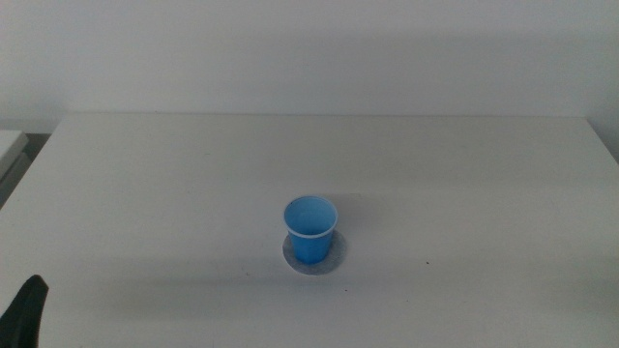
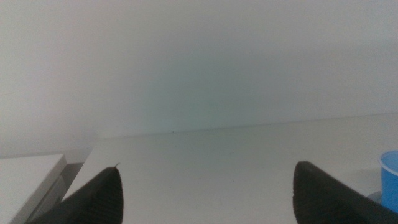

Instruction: Place an empty cup on a cup mat.

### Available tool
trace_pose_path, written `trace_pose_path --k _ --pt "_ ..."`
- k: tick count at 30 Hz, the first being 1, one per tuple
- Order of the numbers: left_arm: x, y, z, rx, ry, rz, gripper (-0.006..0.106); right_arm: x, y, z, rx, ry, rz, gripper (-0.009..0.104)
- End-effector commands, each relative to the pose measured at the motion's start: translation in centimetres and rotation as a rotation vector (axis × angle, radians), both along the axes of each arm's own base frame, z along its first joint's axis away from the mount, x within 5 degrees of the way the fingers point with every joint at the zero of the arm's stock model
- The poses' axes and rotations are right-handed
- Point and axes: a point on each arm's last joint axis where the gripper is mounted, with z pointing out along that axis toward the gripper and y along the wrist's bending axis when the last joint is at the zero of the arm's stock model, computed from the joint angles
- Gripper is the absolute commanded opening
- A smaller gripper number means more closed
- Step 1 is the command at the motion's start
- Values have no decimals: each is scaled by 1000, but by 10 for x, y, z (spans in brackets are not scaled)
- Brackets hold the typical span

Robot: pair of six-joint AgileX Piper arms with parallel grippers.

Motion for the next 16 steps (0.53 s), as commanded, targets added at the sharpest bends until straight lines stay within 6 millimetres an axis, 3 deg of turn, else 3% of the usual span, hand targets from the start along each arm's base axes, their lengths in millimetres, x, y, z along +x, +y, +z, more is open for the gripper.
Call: trace_pose_path --k 1,16 --pt "0 0 1 -7 -9 -2 94 -3 -1 -4 16 -41 -15 93" --pt "0 0 1 -7 -9 -2 94 -3 -1 -6 15 -27 -19 93"
